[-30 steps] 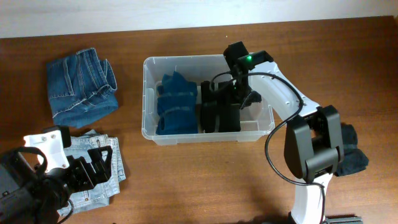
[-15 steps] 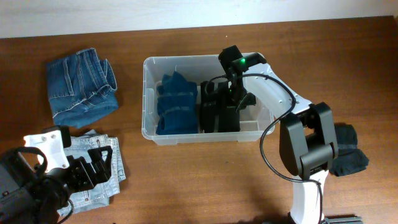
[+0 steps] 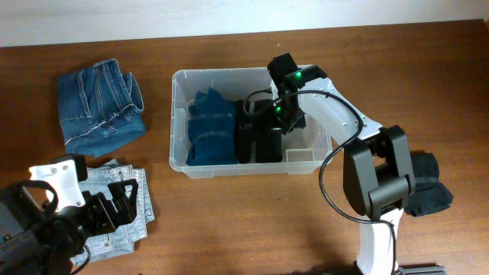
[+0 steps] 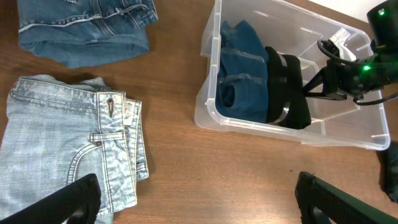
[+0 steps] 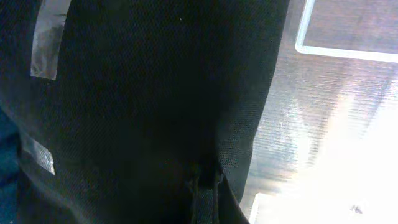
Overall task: Pack container
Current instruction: 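Open the right gripper, press the garment flat, and withdraw upward, then move the right gripper to the second black garment at right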
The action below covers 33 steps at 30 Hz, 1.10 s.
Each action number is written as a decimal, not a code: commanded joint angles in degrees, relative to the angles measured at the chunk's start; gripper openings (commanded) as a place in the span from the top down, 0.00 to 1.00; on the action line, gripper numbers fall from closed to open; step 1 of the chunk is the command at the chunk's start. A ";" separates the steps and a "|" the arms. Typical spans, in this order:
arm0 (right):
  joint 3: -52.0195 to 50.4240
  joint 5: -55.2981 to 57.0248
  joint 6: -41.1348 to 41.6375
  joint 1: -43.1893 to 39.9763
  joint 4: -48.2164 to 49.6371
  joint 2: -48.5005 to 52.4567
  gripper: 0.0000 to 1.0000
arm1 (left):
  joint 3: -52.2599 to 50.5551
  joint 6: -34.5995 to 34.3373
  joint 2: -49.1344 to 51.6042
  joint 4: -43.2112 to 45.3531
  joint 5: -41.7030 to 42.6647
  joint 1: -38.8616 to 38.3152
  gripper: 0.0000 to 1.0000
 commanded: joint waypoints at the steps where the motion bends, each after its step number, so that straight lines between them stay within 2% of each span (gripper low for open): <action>1: -0.35 1.66 -0.70 0.81 -0.37 0.98 0.96 | 0.09 0.74 0.04 0.11 -0.02 -0.02 0.01; 8: 9.03 4.92 -1.29 0.79 -9.14 -0.20 0.96 | 0.09 0.74 0.04 0.11 -0.02 -0.02 0.01; 13: 21.20 9.01 -4.20 0.79 -20.59 -1.62 0.85 | 0.09 0.74 0.04 0.11 -0.02 -0.02 0.01; 14: 25.35 11.63 -4.22 0.79 -24.87 -2.03 0.74 | 0.09 0.74 0.04 0.11 -0.02 -0.02 0.01; 15: 28.06 13.51 -4.20 0.79 -27.85 -2.27 0.71 | 0.09 0.74 0.04 0.09 -0.02 -0.02 0.01; 17: 32.98 16.72 -4.17 0.74 -33.86 -2.80 0.55 | 0.09 0.74 0.04 0.11 -0.02 -0.02 0.01; 20: 38.23 17.03 -4.92 0.28 -39.15 -3.69 0.08 | 0.09 0.74 0.04 0.11 -0.02 -0.02 0.01; 21: 38.23 15.89 -5.20 0.07 -39.12 -5.09 0.01 | 0.09 0.74 0.04 0.11 -0.02 -0.02 0.01; 28: 35.91 14.36 -5.14 -1.95 -39.15 -16.33 0.01 | 0.09 0.74 0.04 0.11 -0.02 -0.02 0.01; 33: 25.57 16.04 -4.94 -6.16 -39.12 -29.44 0.01 | 0.09 0.74 0.04 0.11 -0.02 -0.02 0.01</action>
